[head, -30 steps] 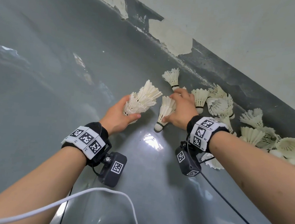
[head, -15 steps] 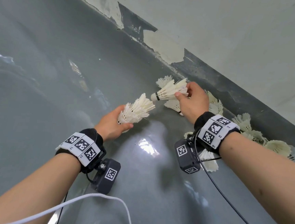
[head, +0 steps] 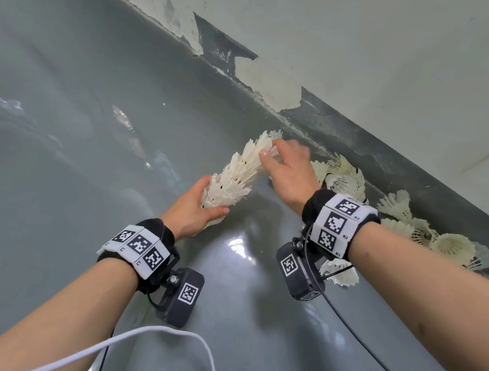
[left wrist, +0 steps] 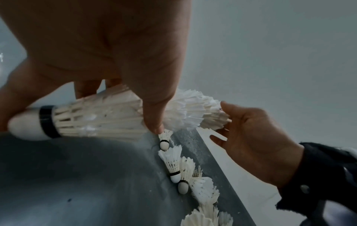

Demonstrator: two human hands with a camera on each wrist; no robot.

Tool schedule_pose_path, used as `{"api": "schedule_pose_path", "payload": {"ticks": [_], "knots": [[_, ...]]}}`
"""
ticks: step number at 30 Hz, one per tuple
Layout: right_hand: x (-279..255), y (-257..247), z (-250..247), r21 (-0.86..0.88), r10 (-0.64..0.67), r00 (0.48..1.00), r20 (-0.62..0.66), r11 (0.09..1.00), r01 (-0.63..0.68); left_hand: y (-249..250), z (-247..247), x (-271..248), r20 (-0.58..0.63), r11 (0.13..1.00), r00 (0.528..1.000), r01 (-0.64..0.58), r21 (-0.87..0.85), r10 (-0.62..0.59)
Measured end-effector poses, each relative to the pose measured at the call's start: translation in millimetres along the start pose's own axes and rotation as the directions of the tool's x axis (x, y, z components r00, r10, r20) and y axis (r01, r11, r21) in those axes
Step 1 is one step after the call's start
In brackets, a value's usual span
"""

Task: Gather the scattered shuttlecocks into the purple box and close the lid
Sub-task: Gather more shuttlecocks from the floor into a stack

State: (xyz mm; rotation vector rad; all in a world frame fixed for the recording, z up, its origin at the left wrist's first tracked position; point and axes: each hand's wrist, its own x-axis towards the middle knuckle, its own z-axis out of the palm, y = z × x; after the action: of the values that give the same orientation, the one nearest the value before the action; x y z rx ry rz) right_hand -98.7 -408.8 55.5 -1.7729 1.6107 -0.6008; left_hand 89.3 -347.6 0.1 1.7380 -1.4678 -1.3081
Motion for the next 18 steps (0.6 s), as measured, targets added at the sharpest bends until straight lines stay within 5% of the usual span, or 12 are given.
{"api": "schedule_pose_path", "payload": {"ticks": [2, 6, 11, 14, 18], "knots": [[-2, -9, -3, -0.126, -0.121, 0.974, -0.192, 0.987, 0.098, 6, 2, 0, -0.028, 0.995, 0.999, -0.043, -0.088, 0.041], [0, -13, -8, -0.005, -0.223, 0.904, -0.364, 0.971, 0.238, 16, 2, 2, -0.085, 0.983, 0.991, -0.119, -0.14, 0.107], [8, 7, -13, 0.15, -0.04, 0.865, -0.5, 0.98, 0.132, 15, 1, 3, -0.107, 0.981, 0.987, -0.133, -0.145, 0.118], [13, 35, -15, 0.059, 0.131, 0.886, -0.445, 0.991, -0.117, 12, 1, 1, -0.11, 0.981, 0.987, -0.134, -0.137, 0.119], [3, 71, -19, -0.31, 0.285, 0.943, -0.172, 0.893, -0.327, 11, 0, 0, -0.11, 0.98, 0.986, -0.141, -0.143, 0.125]]}}
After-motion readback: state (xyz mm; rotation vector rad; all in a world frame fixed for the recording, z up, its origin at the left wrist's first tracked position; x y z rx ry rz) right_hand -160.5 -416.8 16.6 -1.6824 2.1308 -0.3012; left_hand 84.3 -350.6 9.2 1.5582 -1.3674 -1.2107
